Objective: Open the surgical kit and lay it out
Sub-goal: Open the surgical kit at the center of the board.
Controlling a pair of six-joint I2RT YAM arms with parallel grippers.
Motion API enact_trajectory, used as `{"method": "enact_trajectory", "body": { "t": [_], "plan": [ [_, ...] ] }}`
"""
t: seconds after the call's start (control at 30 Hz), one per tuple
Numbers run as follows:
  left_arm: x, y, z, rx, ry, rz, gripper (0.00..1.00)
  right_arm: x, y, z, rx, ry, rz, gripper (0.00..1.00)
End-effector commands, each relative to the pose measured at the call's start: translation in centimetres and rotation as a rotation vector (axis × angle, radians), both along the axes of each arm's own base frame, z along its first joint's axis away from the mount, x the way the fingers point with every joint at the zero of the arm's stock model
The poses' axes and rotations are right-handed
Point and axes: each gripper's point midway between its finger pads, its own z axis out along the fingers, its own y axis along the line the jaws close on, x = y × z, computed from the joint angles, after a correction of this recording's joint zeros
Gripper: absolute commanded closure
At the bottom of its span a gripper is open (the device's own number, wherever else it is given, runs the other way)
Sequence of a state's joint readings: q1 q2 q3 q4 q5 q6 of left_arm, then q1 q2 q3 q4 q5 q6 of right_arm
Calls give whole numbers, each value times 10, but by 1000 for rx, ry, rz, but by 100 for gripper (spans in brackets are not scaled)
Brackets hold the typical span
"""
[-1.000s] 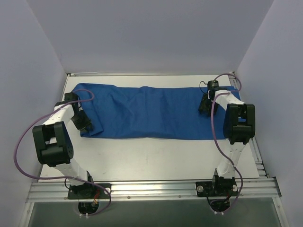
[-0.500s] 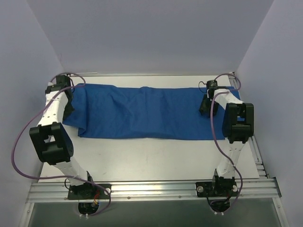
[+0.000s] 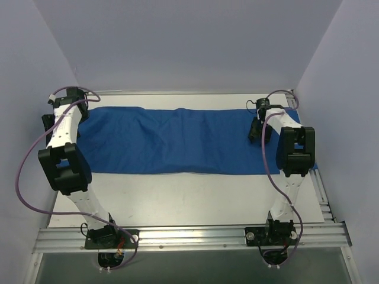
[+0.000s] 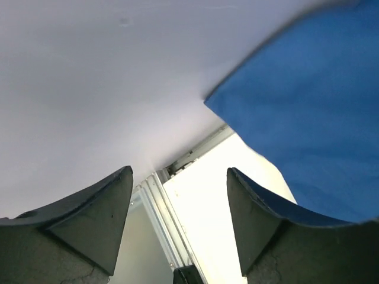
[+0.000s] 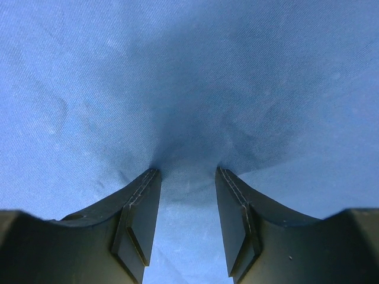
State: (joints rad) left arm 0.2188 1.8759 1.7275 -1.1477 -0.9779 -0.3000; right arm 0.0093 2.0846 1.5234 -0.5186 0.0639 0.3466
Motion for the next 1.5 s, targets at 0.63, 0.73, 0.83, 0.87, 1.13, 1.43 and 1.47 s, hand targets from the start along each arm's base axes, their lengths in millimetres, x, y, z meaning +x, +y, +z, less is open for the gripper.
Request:
{"method": "enact_trajectory", "body": {
  "t": [0.63, 0.73, 0.83, 0.87, 1.13, 1.43, 1.47],
  "plan": [
    [80, -149, -117, -688, -131, -271, 44, -60, -70, -62, -134, 219, -142, 64],
    [82, -158, -122, -752, -141, -275, 43, -52, -82, -67, -170, 250, -150, 63],
    [86, -170, -125, -808, -163, -290, 43, -34, -88, -61, -191, 233, -146, 62],
    [86, -172, -126, -816, -170, -289, 42, -27, -85, -55, -187, 217, -136, 62],
    [103, -163, -143, -835, -158, -268, 41, 10, -41, 20, -97, -4, -46, 46],
    [129, -152, -179, -863, -120, -230, 40, 64, -49, 50, -67, -143, -114, 31],
    [130, -152, -181, -878, -123, -225, 40, 77, -53, 63, -76, -182, -120, 31]
  ]
}}
